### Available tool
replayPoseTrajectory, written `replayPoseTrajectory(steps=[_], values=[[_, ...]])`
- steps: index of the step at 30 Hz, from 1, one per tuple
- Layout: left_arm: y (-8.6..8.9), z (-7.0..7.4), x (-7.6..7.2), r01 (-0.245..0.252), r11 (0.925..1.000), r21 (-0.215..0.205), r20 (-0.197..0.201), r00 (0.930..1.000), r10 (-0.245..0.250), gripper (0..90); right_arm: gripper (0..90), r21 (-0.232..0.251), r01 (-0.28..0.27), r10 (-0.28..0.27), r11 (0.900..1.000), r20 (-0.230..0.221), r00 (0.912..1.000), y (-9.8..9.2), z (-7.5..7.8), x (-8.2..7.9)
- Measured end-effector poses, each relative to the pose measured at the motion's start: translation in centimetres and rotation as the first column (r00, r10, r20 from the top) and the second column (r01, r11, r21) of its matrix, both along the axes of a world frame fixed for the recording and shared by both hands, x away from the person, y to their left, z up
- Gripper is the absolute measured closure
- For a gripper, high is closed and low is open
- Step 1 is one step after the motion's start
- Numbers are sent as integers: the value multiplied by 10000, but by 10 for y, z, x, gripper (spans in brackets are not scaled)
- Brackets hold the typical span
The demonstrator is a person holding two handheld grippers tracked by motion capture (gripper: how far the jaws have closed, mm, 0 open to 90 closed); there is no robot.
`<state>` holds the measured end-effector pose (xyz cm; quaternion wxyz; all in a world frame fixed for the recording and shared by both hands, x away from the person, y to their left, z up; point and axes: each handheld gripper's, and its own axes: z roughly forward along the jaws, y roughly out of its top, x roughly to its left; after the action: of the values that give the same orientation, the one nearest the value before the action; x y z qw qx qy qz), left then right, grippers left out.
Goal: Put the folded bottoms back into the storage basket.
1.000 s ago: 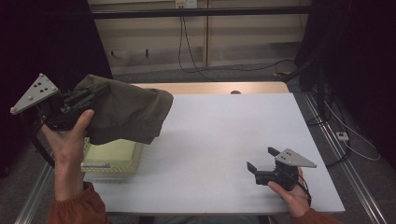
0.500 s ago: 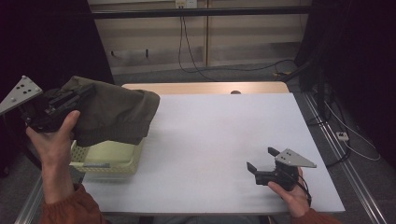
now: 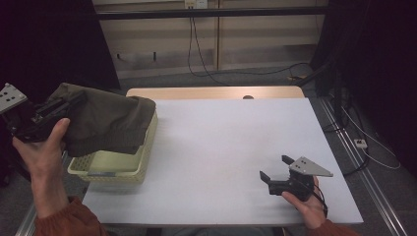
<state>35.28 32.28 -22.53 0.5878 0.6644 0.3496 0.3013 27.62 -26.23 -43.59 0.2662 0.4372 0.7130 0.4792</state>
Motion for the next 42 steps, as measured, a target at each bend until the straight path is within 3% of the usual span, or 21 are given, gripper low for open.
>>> replayPoseTrajectory(steps=[9,16,26,31,40,42], values=[[11,-11,11,-199,9998,-32,-490,9986,197,867,42,3,-5,5,10000,12,10000,0,0,0],[16,-22,22,-542,9985,98,-1007,9934,549,867,43,-22,-8,8,10000,8,10000,0,0,0],[20,-35,34,-566,9981,227,-1521,9866,594,867,43,-19,-13,13,10000,-11,10000,0,0,-1],[23,-45,42,-483,9985,258,-1943,9795,524,867,43,-46,-21,21,10000,-29,10000,1,0,0],[28,-66,58,-249,9979,597,-2866,9572,410,867,43,-59,-27,27,10000,-39,10000,1,0,0],[29,-69,59,-48,9980,624,-2949,9553,231,866,43,-55,-28,28,10000,-45,10000,1,0,0]])
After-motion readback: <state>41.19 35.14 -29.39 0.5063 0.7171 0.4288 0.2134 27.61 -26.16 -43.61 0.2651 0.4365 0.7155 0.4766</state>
